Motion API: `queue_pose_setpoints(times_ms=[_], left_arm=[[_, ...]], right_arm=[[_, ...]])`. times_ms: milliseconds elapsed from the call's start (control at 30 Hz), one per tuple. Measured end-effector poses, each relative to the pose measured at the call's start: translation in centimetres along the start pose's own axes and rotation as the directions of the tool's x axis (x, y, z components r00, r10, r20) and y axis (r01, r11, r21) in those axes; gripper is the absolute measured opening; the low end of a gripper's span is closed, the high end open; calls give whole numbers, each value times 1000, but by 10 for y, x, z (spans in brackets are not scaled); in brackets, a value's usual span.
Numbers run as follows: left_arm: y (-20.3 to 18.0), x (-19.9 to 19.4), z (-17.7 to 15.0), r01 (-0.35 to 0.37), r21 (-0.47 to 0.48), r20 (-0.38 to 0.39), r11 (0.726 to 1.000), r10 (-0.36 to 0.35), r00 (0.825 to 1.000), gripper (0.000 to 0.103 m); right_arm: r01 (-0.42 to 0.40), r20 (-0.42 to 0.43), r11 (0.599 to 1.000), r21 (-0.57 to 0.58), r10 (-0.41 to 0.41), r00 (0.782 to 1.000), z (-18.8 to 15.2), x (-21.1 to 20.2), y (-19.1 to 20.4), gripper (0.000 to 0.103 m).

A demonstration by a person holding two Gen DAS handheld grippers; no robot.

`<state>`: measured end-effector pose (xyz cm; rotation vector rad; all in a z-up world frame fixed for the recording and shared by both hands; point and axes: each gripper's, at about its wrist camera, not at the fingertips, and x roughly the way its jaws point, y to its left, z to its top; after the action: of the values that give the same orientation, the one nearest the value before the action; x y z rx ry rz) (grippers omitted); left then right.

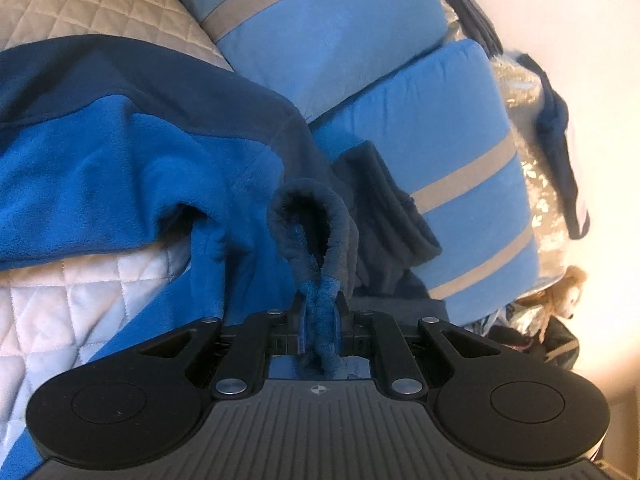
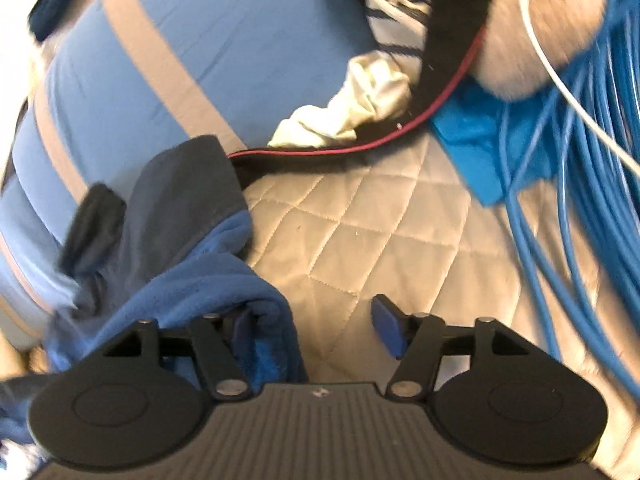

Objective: Fold clothes

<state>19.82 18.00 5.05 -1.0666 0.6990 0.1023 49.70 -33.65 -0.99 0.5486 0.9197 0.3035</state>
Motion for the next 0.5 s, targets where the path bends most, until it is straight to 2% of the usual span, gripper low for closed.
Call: queue_pose_setpoints(times_ms=[100,167,200,233,267,333,400,433,467,500], left_arm=[[-2,1,-3,-3,5,-5,1000,3,1000,11],[-3,2,-6,-2,8,-12,1000,2,1000,11],[-4,3,-8,-2,13,-17,1000,3,1000,11],[-4,4,-9,-3,17,-22,1000,3,1000,11],[-4,4,-11,-2,21,-25,1000,3,1000,11],[-4,5,-12,0,24,-28,1000,1,1000,11],[-3,5,-12,-1,22,-28,1000,2,1000,11],[-3,5,-12,-3,20,-28,1000,3,1000,11],[-2,5,-12,-4,17,-28,1000,5,1000,11],[0,5,-13,-5,14,-29,1000,6,1000,11]], right_arm=[[-8,-9,1000,16,8,1000,4,-3,-2,78],[61,29,989,-136,-58,998,1,-7,14,82],[119,69,957,-265,-104,992,-6,-8,28,84],[179,115,905,-387,-145,983,-13,-10,41,85],[237,164,833,-500,-177,970,-21,-11,55,85],[327,250,643,-692,-211,945,-43,-6,78,85],[392,337,440,-808,-202,920,-66,-1,96,82],[411,367,381,-828,-186,911,-71,1,100,81],[430,396,321,-844,-168,903,-77,2,105,76],[443,417,275,-853,-149,897,-81,3,109,63]])
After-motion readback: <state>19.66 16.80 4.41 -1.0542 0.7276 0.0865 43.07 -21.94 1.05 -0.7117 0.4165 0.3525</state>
